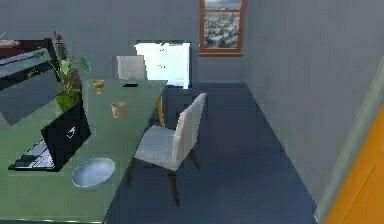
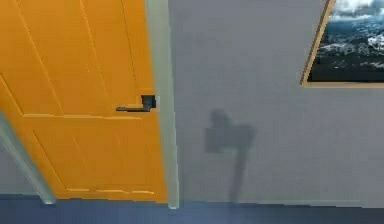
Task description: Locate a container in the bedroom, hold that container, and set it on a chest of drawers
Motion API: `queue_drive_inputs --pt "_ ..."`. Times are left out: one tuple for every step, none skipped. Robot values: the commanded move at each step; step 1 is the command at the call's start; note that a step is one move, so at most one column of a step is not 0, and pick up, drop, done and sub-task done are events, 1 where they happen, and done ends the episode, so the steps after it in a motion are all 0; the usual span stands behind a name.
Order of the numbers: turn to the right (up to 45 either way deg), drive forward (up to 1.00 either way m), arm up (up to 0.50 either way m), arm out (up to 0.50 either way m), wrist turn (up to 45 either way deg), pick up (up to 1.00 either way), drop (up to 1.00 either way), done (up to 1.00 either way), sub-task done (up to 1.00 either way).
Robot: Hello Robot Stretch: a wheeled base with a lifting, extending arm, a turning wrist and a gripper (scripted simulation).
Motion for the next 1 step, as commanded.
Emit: queue_drive_inputs --pt "-45.0 0.00 0.00 0.00 0.0 0.00 0.00 0.00 0.00"
